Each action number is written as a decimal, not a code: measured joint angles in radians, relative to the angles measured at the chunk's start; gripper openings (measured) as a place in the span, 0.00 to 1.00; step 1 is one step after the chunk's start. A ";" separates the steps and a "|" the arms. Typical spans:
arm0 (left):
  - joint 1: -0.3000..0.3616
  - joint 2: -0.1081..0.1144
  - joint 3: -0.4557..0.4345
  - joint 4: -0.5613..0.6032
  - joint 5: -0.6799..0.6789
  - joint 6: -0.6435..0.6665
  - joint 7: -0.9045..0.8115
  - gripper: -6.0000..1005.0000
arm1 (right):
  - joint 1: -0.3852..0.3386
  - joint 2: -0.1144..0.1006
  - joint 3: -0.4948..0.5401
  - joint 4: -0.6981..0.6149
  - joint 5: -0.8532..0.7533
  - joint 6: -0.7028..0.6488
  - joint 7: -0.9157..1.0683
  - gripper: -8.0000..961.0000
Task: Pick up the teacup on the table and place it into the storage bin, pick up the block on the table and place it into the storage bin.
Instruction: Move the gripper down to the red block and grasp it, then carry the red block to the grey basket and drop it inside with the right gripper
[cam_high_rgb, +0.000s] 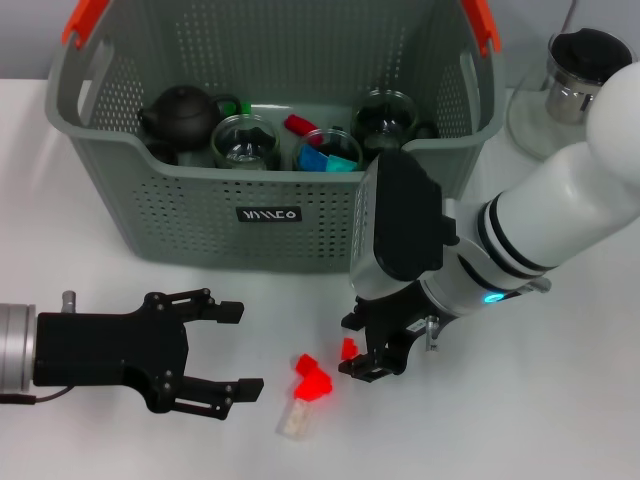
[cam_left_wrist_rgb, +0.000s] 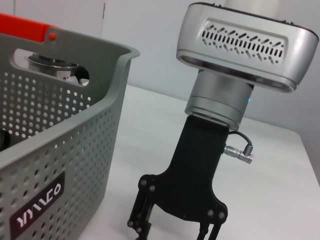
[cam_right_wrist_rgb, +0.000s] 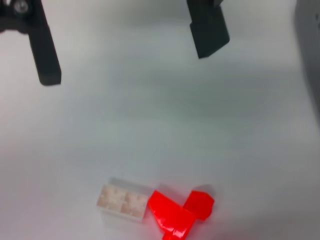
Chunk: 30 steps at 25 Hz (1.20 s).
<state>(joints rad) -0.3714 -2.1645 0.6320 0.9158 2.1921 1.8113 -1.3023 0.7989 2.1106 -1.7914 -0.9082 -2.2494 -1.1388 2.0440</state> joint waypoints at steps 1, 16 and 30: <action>0.000 0.000 0.000 0.000 0.000 0.000 0.000 0.94 | 0.000 0.000 -0.006 0.004 0.001 0.005 0.000 0.72; 0.005 0.000 0.000 0.000 0.000 -0.004 0.001 0.94 | 0.021 0.001 -0.029 0.051 0.024 0.029 0.026 0.54; 0.014 0.002 -0.016 -0.011 0.000 0.006 0.005 0.94 | -0.030 -0.011 0.078 -0.141 0.019 -0.151 0.055 0.22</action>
<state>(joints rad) -0.3573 -2.1621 0.6161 0.9045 2.1921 1.8176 -1.2970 0.7690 2.0994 -1.7136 -1.0496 -2.2307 -1.2901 2.0992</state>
